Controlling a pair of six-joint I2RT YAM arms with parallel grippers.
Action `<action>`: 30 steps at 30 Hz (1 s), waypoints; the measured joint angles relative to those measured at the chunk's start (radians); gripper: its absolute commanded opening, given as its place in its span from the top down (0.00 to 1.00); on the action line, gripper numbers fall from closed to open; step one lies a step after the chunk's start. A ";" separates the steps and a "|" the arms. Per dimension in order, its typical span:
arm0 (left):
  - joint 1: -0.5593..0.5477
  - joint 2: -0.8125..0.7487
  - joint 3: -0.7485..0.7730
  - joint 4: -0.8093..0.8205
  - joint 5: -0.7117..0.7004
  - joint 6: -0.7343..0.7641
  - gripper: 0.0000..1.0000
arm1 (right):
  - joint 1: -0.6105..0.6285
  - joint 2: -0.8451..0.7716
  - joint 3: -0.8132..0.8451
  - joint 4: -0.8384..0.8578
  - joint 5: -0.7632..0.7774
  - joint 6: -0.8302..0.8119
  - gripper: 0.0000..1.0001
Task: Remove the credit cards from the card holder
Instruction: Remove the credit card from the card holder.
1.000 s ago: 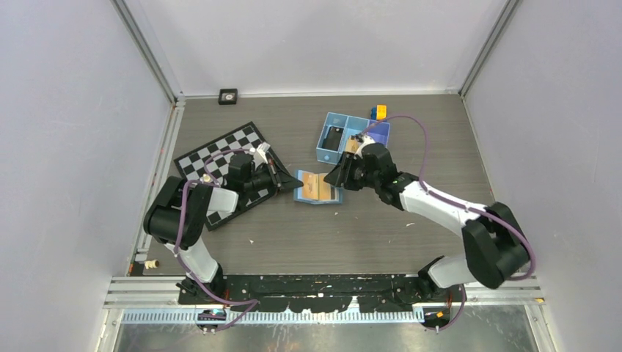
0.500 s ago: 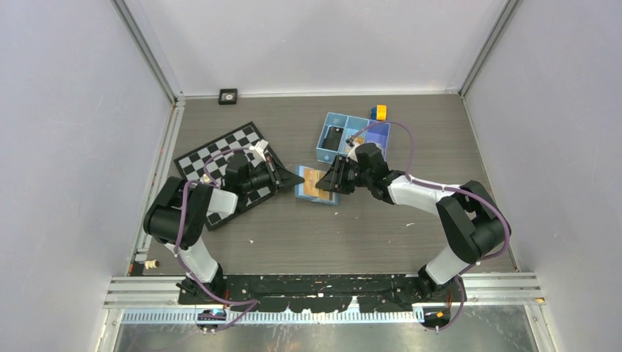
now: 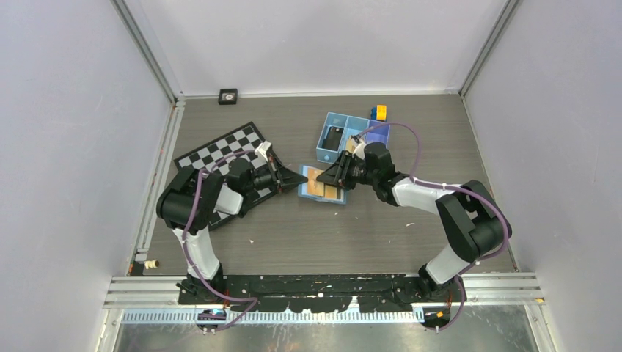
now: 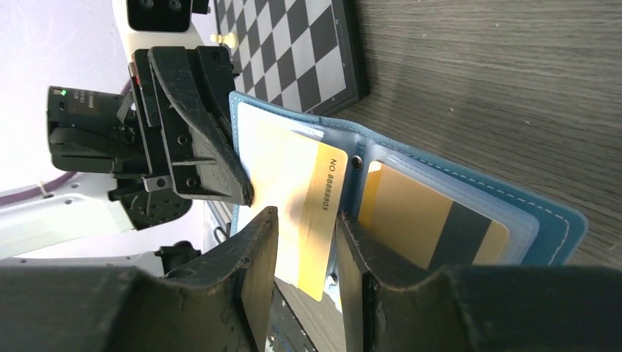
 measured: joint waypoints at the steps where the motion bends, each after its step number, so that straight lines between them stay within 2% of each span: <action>1: -0.001 0.000 0.000 0.012 0.002 -0.008 1.00 | -0.002 0.001 -0.003 0.013 -0.004 0.008 0.63; 13: 0.004 0.002 0.000 0.068 0.007 -0.029 1.00 | -0.042 0.037 -0.061 0.205 -0.077 0.141 0.86; 27: 0.014 0.007 0.000 0.036 0.006 0.004 1.00 | -0.054 0.048 -0.083 0.344 -0.128 0.219 0.84; 30: 0.014 0.006 0.000 0.018 0.006 0.018 1.00 | -0.054 0.058 -0.083 0.344 -0.131 0.220 0.95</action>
